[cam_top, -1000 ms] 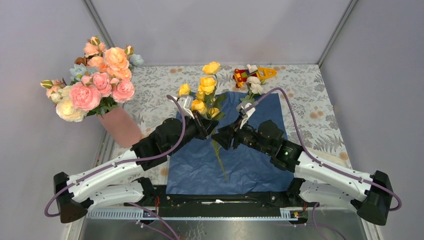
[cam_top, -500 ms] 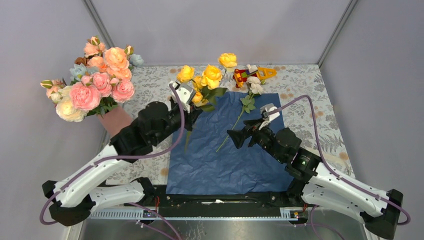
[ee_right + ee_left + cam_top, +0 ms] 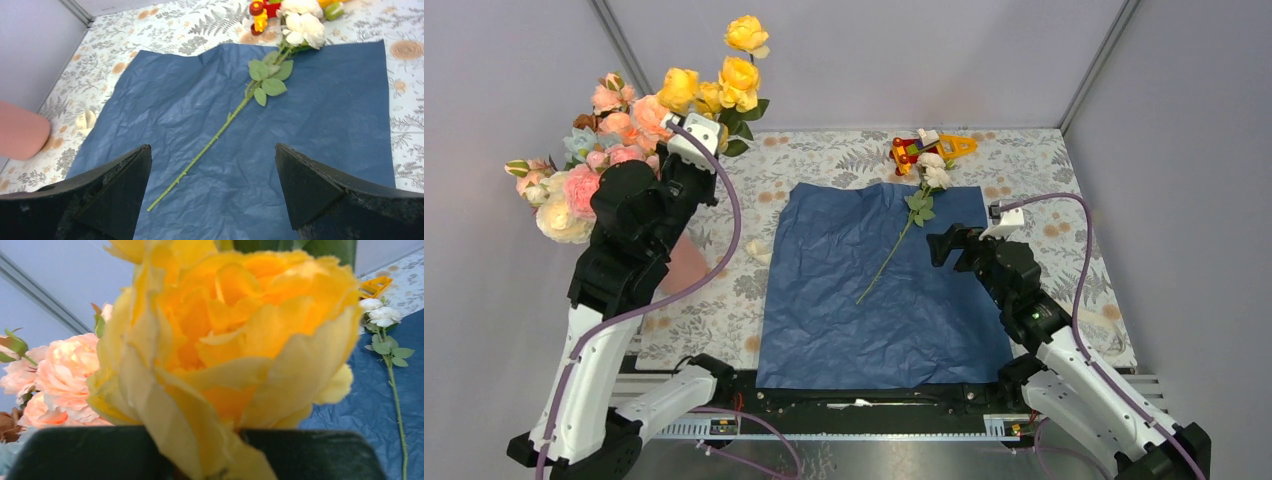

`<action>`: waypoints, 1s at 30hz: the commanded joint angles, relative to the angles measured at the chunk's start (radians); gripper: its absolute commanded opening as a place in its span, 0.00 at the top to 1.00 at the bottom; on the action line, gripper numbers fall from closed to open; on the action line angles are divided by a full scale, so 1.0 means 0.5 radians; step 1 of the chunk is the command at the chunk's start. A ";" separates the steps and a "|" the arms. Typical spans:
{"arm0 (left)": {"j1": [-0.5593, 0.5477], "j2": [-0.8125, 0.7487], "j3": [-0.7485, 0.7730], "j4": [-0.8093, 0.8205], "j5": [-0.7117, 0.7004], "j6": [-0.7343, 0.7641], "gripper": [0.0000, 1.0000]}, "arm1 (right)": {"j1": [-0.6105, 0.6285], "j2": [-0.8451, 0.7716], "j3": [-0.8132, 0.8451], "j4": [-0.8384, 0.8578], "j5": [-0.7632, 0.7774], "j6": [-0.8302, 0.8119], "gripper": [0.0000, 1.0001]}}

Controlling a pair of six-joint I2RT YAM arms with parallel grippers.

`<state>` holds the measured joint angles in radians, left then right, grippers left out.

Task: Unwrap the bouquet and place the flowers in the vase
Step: Insert the fake flower into the vase.

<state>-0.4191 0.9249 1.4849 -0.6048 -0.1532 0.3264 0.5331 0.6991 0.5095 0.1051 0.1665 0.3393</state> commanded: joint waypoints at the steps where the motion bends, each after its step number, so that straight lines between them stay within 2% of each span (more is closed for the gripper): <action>1: 0.040 -0.044 0.113 0.093 -0.012 0.090 1.00 | -0.122 -0.036 -0.054 0.090 -0.132 0.072 0.00; 9: 0.044 -0.304 -0.001 0.280 -0.213 0.182 1.00 | -0.163 -0.030 -0.084 0.124 -0.192 0.116 0.00; 16: 0.043 -0.237 0.120 0.385 -0.422 0.258 1.00 | -0.170 -0.070 -0.058 0.084 -0.087 0.126 0.00; 30: 0.047 -0.347 -0.018 0.754 -0.382 0.282 1.00 | -0.173 -0.212 -0.040 -0.054 -0.017 0.069 0.00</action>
<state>-0.4007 0.7734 1.4910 -0.3725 -0.3275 0.4458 0.4522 0.6113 0.4667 0.0849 0.1383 0.3893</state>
